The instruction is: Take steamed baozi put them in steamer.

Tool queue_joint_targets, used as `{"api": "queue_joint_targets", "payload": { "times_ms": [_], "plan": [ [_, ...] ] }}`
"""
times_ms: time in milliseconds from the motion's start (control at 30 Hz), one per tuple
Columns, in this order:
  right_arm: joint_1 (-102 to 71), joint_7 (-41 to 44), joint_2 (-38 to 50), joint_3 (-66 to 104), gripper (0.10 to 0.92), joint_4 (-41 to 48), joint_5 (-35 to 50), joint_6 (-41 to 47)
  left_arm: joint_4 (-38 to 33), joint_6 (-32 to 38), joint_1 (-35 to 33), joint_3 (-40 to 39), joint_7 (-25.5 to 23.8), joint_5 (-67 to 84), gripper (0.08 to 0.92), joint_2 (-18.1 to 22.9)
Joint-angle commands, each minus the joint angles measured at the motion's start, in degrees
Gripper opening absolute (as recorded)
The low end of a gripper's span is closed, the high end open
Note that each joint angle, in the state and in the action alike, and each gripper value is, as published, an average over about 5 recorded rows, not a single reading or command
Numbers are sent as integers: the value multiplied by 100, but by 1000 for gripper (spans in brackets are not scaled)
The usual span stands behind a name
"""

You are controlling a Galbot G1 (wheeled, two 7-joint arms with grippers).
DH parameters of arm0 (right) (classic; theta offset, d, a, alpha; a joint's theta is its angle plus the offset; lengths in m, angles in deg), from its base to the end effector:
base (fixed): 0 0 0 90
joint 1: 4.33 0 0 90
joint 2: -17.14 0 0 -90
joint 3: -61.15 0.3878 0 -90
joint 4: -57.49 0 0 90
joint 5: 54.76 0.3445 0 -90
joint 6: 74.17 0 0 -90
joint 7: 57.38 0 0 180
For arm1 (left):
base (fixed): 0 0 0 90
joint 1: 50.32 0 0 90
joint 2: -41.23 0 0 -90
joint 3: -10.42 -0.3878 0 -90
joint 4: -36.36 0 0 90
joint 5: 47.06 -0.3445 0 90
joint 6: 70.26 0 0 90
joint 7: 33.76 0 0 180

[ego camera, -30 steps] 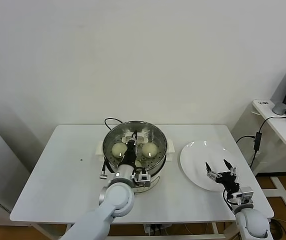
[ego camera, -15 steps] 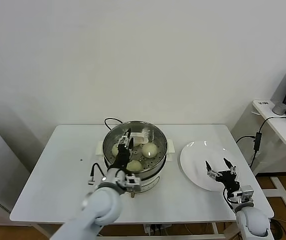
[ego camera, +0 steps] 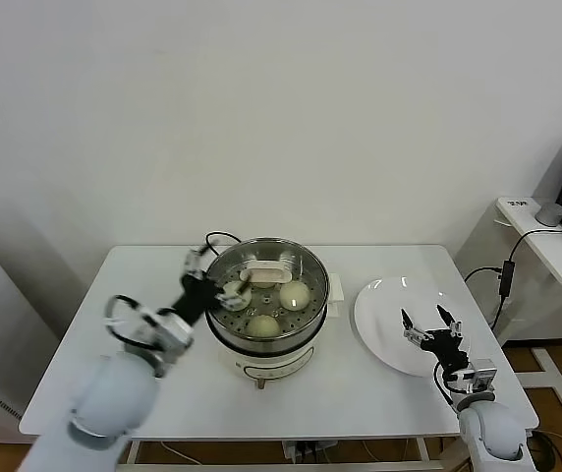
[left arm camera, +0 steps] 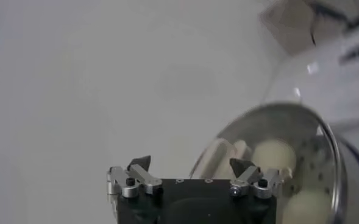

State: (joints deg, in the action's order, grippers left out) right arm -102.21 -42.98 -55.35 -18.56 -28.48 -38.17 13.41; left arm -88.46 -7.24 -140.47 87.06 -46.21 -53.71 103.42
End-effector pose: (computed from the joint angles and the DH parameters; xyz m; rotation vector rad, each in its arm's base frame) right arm 0.2836 -0.1825 -0.4173 0.0916 -3.0284 0.0197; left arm 0.2746 0.0313 -0.2002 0.6351 2.9088 0.8767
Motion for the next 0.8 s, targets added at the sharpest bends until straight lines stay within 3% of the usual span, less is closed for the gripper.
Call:
{"api": "queue_joint_targets", "payload": {
  "times_ms": [33, 233, 800],
  "plan": [
    [-73, -247, -6, 97, 823, -251, 109, 71, 1017, 500, -779, 2202, 1270, 4115, 823, -60],
    [-177, -253, -6, 252, 823, -427, -12, 254, 2246, 806, -832, 2088, 1261, 3778, 823, -117],
    [-246, -374, -6, 206, 823, -531, 165, 420, 3072, 1031, -642, 1099, 1302, 3155, 823, -153]
  ]
}}
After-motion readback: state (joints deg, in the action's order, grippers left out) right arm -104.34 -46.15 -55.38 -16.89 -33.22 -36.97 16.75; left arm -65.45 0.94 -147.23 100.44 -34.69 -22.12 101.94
